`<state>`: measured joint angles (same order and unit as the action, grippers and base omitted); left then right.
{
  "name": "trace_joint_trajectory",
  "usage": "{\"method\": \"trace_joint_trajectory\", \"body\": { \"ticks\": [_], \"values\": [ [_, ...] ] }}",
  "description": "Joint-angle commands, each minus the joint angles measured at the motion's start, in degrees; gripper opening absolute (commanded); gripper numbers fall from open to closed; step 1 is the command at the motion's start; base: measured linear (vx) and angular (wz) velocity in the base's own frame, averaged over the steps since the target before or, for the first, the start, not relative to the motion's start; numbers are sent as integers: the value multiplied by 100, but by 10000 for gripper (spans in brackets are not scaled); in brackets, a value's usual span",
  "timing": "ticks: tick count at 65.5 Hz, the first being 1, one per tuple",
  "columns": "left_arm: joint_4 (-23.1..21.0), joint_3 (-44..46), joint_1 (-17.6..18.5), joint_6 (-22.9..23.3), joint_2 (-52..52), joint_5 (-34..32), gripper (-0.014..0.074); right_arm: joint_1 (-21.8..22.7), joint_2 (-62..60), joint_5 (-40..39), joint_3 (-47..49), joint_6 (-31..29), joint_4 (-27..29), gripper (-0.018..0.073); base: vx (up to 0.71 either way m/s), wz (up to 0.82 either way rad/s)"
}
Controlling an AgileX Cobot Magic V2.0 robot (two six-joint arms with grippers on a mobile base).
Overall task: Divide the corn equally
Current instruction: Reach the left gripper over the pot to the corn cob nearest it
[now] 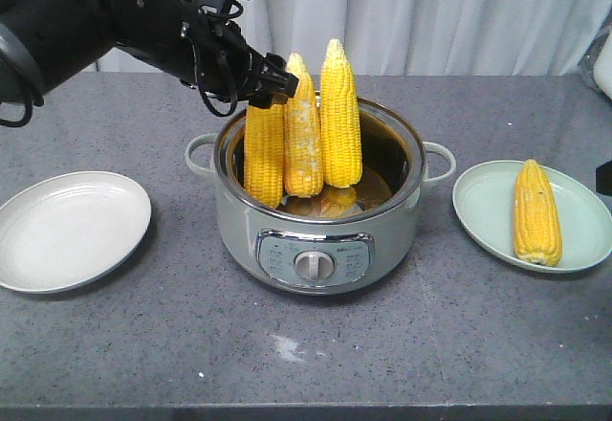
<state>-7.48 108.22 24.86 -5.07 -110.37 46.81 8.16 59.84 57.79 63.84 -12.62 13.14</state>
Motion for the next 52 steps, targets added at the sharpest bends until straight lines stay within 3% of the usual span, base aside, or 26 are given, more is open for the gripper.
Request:
{"method": "trace_joint_trajectory", "body": {
  "ticks": [1,36,52],
  "values": [
    [143,198,25,220,248,-423,517,14,-82,-272,130,-77,93,594,0,0],
    [121,198,25,220,-31,-691,509,14,-82,-289,130,-77,99,594,0,0],
    [121,198,25,220,-31,-682,372,14,-82,-289,130,-77,99,594,0,0]
  ]
}}
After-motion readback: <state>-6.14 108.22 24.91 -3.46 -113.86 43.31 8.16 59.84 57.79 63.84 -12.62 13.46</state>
